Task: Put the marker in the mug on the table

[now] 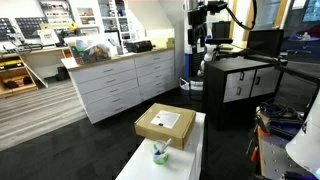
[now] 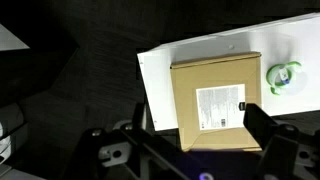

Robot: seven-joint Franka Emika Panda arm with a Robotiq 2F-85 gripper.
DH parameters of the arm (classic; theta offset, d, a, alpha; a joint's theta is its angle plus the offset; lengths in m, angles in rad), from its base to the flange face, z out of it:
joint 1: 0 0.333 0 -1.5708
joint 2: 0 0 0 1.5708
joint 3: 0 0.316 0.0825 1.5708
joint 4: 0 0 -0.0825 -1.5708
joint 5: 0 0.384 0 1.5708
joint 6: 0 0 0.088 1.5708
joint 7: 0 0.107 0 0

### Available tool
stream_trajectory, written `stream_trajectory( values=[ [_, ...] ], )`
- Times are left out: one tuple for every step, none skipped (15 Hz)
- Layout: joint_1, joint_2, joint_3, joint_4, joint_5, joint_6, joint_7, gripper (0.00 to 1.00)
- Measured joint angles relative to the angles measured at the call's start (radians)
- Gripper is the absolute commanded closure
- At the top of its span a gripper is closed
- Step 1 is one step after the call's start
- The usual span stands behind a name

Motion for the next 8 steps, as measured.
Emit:
stream_trajectory(
  values=[
    [0.000, -0.001, 0.000, 0.000, 0.000, 0.000, 0.000, 0.00],
    [0.000, -0.001, 0.000, 0.000, 0.000, 0.000, 0.000, 0.00],
    [0.000, 0.001, 0.001, 0.000, 0.000, 0.000, 0.000, 0.00],
    [0.002, 0.004, 0.003, 0.000, 0.000, 0.000, 0.000, 0.00],
    [0.005, 0.010, 0.006, 0.000, 0.000, 0.001, -0.001, 0.00],
    [0.010, 0.019, 0.011, 0.000, 0.001, 0.001, -0.001, 0.00],
    [0.017, 0.031, 0.018, -0.001, 0.001, 0.001, -0.001, 0.00],
    [0.024, 0.042, 0.026, -0.001, 0.001, 0.001, -0.001, 0.00]
  ],
)
